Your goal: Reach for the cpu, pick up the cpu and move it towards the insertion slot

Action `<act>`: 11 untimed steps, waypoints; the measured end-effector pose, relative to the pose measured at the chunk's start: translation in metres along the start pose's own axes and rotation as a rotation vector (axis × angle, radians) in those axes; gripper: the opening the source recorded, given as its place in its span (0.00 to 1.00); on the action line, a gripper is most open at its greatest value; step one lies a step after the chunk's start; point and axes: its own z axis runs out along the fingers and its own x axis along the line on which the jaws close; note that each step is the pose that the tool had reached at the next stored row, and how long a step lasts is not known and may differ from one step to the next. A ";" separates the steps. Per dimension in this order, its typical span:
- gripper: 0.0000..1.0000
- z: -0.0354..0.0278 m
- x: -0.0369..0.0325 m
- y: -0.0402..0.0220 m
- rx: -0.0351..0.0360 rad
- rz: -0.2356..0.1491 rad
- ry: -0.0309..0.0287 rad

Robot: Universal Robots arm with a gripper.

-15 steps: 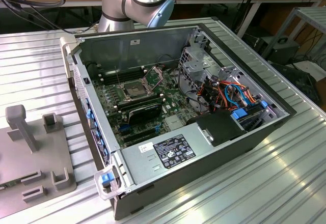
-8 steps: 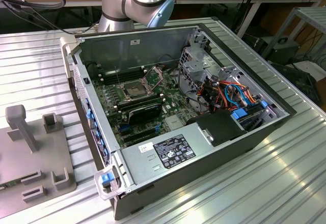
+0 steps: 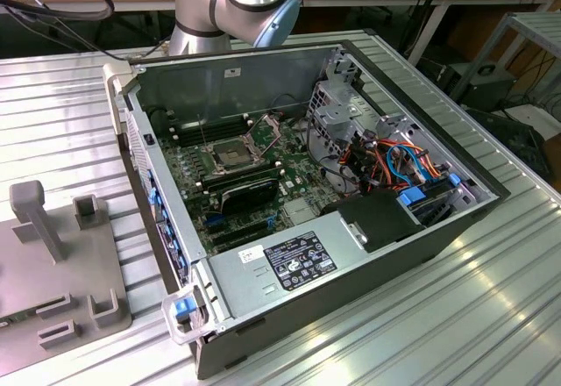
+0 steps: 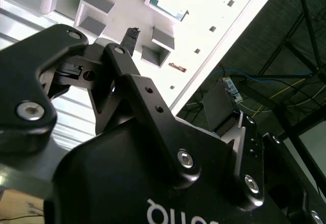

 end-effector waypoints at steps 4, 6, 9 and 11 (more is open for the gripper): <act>0.78 0.0019 0.0000 -0.0001 0.0000 0.000 0.0000; 0.78 0.0028 0.0000 -0.0001 -0.0001 0.000 0.0000; 0.78 0.0040 0.0000 -0.0002 0.0000 0.000 0.0000; 0.78 0.0048 -0.0001 -0.0002 -0.0001 0.000 0.0000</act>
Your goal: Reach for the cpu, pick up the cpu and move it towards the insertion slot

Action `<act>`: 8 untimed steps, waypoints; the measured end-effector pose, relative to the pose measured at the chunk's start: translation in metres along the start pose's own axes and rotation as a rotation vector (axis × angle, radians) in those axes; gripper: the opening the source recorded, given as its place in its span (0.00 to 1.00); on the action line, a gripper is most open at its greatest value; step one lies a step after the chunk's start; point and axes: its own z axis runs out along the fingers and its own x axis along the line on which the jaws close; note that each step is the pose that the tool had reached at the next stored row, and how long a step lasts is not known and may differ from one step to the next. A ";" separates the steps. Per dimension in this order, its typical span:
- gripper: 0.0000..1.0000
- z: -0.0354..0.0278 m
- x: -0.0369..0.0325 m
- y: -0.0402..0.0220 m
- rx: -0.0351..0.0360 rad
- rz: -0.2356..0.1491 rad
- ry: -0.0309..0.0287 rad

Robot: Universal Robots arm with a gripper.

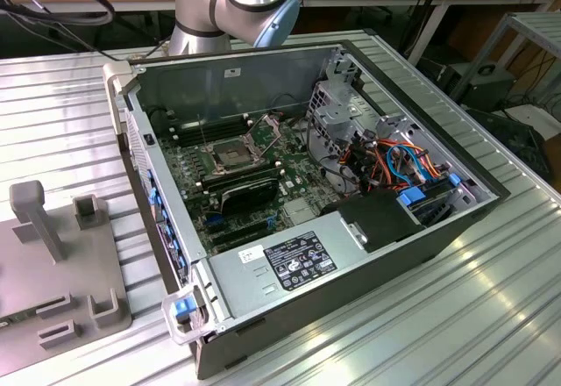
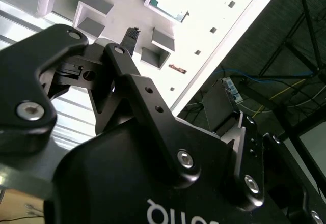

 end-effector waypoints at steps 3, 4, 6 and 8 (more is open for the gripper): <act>0.78 0.0014 0.0000 0.0000 0.0000 0.000 0.0000; 0.78 0.0017 0.0000 -0.0001 0.0000 0.000 0.0000; 0.78 0.0027 0.0000 -0.0001 0.0000 0.000 0.0000; 0.78 0.0036 0.0000 -0.0001 0.0000 0.000 0.0000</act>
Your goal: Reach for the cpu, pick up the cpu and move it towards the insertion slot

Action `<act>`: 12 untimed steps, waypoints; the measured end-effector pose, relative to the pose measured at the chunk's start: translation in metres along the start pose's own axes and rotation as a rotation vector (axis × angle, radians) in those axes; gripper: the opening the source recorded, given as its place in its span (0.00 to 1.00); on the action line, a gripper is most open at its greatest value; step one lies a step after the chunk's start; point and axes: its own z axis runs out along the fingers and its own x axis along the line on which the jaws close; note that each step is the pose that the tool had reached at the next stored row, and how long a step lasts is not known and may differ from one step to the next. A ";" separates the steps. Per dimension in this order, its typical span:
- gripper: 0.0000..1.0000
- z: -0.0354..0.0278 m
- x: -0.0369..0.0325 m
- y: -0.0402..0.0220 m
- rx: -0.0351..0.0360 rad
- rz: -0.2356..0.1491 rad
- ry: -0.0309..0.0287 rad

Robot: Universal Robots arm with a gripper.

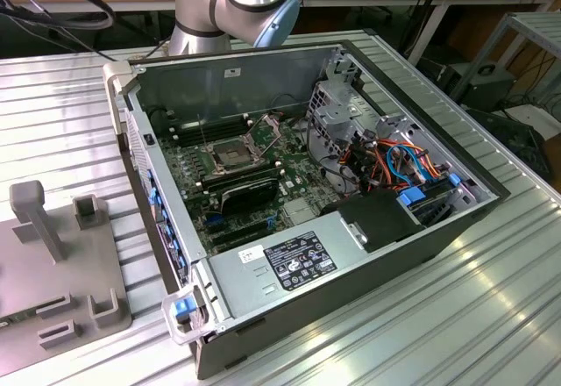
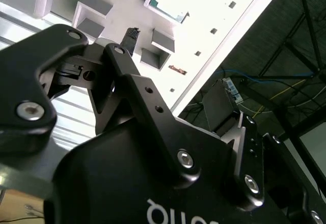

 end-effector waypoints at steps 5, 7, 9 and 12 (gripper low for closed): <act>0.78 0.0028 0.0000 -0.0001 0.0000 0.000 0.0000; 0.78 0.0046 0.0000 -0.0002 0.0000 0.000 0.0000; 0.78 0.0061 -0.0001 -0.0003 0.0000 0.000 0.0000; 0.78 0.0083 -0.0001 -0.0004 0.0000 0.000 0.0000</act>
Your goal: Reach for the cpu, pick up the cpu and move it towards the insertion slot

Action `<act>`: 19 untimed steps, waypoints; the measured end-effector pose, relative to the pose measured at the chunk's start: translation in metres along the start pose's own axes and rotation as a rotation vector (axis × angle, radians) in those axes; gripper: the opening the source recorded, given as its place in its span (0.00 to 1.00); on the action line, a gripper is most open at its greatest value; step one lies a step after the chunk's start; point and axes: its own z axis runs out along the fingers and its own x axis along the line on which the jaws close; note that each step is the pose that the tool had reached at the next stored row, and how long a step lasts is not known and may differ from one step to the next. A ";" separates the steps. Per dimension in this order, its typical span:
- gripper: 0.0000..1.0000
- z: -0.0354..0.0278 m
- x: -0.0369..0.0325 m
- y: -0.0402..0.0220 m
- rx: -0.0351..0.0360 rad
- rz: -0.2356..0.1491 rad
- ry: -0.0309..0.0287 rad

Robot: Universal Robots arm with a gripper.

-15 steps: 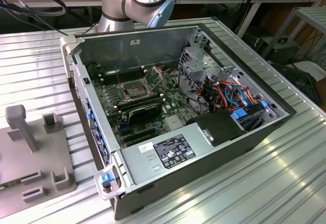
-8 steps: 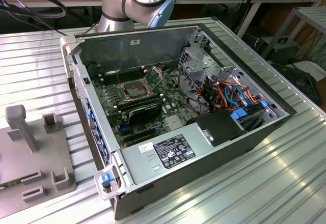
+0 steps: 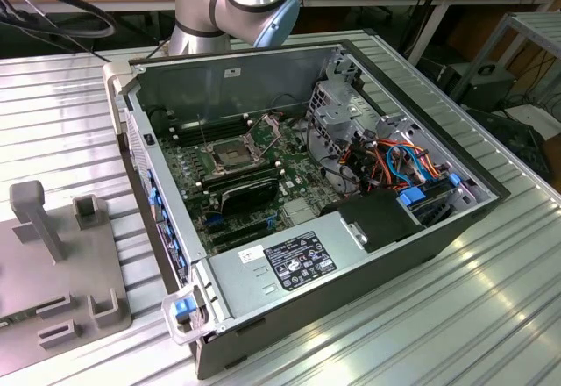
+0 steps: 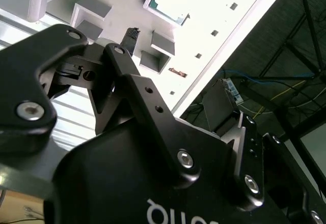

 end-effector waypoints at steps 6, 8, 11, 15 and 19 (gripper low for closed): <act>0.78 0.0036 -0.0001 -0.0002 0.0000 0.000 0.0000; 0.78 0.0050 -0.0001 -0.0003 -0.0001 0.000 -0.0001; 0.78 0.0078 -0.0001 -0.0006 -0.0001 0.000 0.0000; 0.78 0.0132 -0.0002 -0.0014 0.0000 0.000 0.0000; 0.78 0.0202 -0.0004 -0.0032 0.0000 0.001 0.0002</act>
